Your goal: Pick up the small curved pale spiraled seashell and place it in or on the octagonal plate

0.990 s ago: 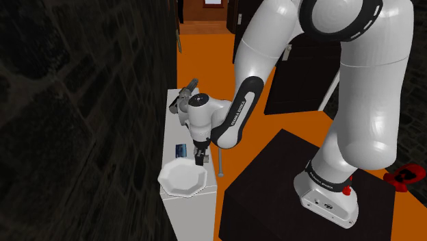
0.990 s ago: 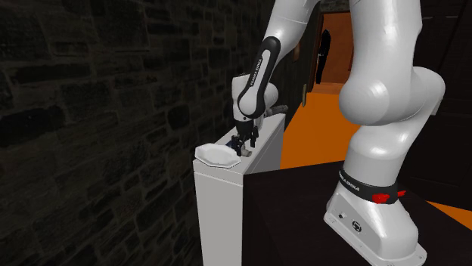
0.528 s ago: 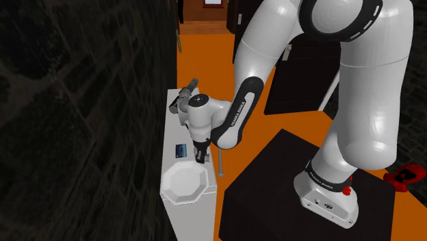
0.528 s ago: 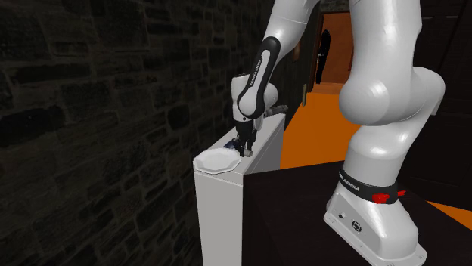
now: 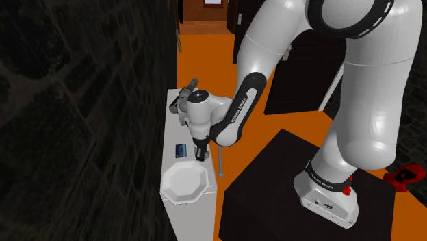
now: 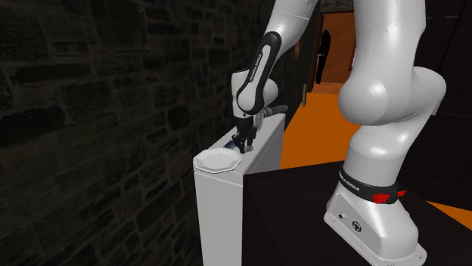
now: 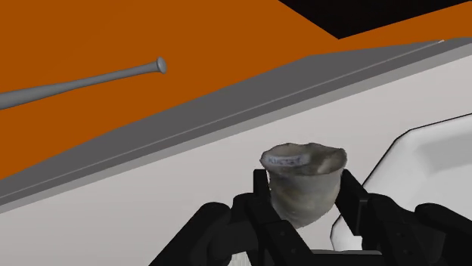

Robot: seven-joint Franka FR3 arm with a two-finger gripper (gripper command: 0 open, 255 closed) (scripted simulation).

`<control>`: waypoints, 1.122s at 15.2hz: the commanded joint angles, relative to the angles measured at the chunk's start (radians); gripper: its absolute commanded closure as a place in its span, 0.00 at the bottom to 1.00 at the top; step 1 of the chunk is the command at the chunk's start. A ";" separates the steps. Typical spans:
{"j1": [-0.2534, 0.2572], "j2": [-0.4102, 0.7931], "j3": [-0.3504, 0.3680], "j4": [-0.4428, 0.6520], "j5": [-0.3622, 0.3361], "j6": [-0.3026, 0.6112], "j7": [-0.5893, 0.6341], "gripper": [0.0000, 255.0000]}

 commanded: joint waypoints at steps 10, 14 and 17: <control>-0.047 -0.162 0.070 -0.027 0.123 -0.128 -0.101 1.00; -0.034 -0.184 0.088 -0.016 0.143 -0.163 -0.090 1.00; 0.018 -0.155 0.115 0.029 0.131 -0.188 -0.005 1.00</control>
